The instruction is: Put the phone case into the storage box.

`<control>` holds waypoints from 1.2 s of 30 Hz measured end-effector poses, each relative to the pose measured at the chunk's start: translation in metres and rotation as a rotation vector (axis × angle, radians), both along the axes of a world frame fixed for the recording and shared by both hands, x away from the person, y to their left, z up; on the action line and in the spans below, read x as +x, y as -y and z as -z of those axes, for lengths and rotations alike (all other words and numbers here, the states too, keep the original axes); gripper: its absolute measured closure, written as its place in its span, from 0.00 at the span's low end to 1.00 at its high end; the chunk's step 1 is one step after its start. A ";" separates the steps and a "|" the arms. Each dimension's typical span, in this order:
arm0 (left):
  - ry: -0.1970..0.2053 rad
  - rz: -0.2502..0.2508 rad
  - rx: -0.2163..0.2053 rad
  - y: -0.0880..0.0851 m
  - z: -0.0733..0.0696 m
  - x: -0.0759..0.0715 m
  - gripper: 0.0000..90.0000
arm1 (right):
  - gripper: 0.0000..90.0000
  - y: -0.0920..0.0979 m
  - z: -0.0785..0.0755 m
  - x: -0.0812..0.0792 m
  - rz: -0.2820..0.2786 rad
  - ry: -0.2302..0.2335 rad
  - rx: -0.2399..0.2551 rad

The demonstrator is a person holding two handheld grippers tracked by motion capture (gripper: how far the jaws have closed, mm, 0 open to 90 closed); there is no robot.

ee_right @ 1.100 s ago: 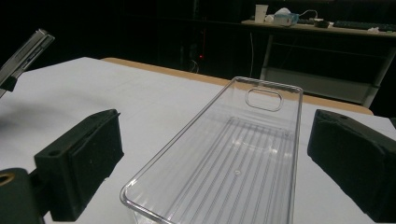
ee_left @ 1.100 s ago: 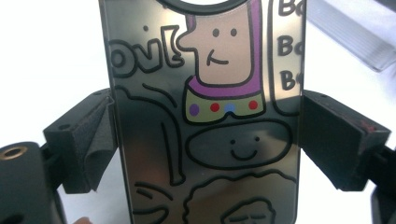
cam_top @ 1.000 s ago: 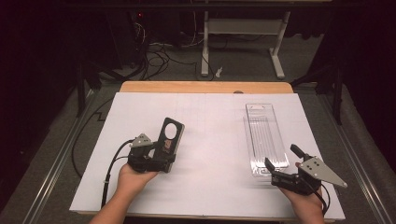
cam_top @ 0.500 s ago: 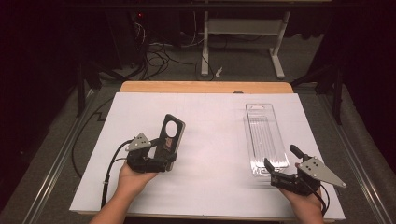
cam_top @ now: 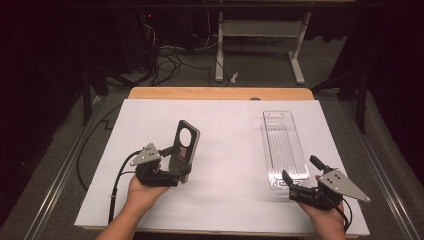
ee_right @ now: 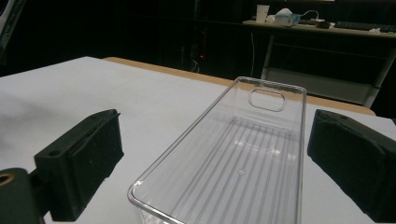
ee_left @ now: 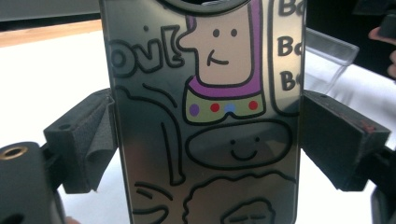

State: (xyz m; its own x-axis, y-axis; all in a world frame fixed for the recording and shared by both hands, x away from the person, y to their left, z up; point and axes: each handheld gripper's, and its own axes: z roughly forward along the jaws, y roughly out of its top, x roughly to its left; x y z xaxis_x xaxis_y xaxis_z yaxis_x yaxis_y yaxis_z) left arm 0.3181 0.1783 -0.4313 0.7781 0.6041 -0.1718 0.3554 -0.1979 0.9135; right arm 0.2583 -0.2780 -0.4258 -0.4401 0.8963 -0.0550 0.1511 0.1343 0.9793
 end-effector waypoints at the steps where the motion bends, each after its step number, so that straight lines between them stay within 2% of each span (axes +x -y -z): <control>1: 0.000 0.007 -0.002 0.000 -0.001 0.001 0.14 | 0.04 -0.001 0.000 0.000 -0.003 0.001 -0.001; 6: 0.000 0.032 -0.030 -0.002 -0.002 0.003 0.14 | 0.04 -0.007 -0.004 0.003 -0.016 0.000 0.000; 10: 0.007 0.051 -0.020 -0.002 -0.002 0.005 0.14 | 0.03 -0.013 -0.009 0.008 -0.030 -0.002 0.008; 15: 0.014 0.059 -0.018 0.000 -0.002 0.007 0.14 | 0.02 -0.026 -0.016 0.018 -0.054 -0.008 -0.027; 19: 0.013 0.064 -0.018 0.001 -0.002 0.008 0.14 | 0.02 -0.033 -0.018 0.022 -0.069 -0.016 -0.021; 30: 0.012 0.065 -0.023 -0.001 -0.003 0.009 0.14 | 0.02 -0.067 -0.025 0.036 -0.133 -0.005 0.001; 36: 0.013 0.066 -0.023 -0.001 -0.002 0.009 0.14 | 0.02 -0.089 -0.025 0.042 -0.169 0.000 -0.010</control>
